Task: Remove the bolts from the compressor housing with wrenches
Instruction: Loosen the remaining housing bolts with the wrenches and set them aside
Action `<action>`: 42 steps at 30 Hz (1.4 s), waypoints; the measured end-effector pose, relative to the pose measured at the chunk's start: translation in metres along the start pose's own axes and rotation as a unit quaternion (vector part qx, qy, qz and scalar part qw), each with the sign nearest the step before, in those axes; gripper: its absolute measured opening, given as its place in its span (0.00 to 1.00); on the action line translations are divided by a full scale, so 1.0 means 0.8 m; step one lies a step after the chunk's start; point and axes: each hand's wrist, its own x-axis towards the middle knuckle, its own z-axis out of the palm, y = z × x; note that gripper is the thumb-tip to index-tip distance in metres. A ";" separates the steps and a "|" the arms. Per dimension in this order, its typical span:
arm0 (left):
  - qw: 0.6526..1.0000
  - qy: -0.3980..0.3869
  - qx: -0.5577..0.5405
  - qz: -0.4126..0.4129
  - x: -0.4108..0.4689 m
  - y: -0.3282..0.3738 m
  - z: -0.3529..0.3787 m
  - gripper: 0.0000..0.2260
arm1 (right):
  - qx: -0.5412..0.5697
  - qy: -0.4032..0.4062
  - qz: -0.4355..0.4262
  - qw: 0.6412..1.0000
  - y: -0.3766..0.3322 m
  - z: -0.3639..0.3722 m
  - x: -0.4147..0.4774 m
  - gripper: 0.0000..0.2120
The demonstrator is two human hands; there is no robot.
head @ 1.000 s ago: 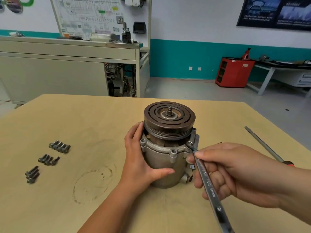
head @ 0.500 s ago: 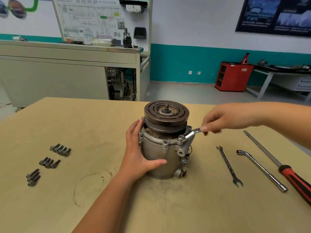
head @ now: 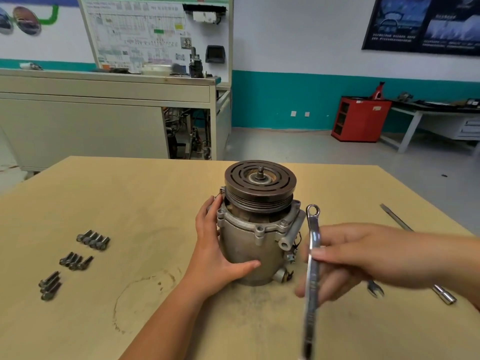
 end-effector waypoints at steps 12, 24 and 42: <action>1.000 0.010 0.000 0.001 -0.003 -0.002 0.003 0.53 | 0.244 0.182 -0.077 0.949 -0.011 0.056 0.032 0.10; 1.000 -0.006 0.005 -0.021 -0.003 0.009 -0.002 0.51 | 0.082 0.121 0.027 0.989 -0.022 0.023 0.009 0.12; 1.000 -0.010 0.000 -0.022 -0.004 0.010 -0.002 0.51 | -0.141 -0.017 0.096 0.985 -0.017 -0.071 -0.010 0.16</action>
